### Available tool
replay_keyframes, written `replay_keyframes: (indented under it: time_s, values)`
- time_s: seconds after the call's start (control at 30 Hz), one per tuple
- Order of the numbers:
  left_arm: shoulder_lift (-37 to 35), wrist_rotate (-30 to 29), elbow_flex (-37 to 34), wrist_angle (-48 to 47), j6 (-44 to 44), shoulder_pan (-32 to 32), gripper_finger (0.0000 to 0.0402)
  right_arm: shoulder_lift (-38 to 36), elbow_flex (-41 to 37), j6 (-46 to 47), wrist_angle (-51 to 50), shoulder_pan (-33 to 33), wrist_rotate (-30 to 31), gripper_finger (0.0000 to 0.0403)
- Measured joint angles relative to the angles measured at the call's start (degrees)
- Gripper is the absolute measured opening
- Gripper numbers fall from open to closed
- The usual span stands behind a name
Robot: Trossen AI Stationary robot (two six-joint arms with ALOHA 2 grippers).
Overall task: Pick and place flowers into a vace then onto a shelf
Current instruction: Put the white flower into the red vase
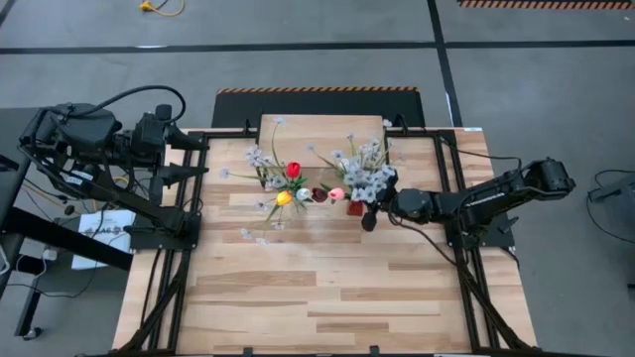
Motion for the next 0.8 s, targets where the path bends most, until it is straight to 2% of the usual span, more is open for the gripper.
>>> replay_keyframes:
  time_s: [0.4,0.8]
  values:
    - [-0.02,0.33,0.0,0.0,0.0,0.0,0.0219,-0.03,0.0,0.94,-2.49,0.0,0.03,0.0076]
    - [-0.01,0.98,0.0,0.0,-0.97,0.0,0.0219,-0.22,0.0,0.45,-2.46,0.15,0.2,0.0155]
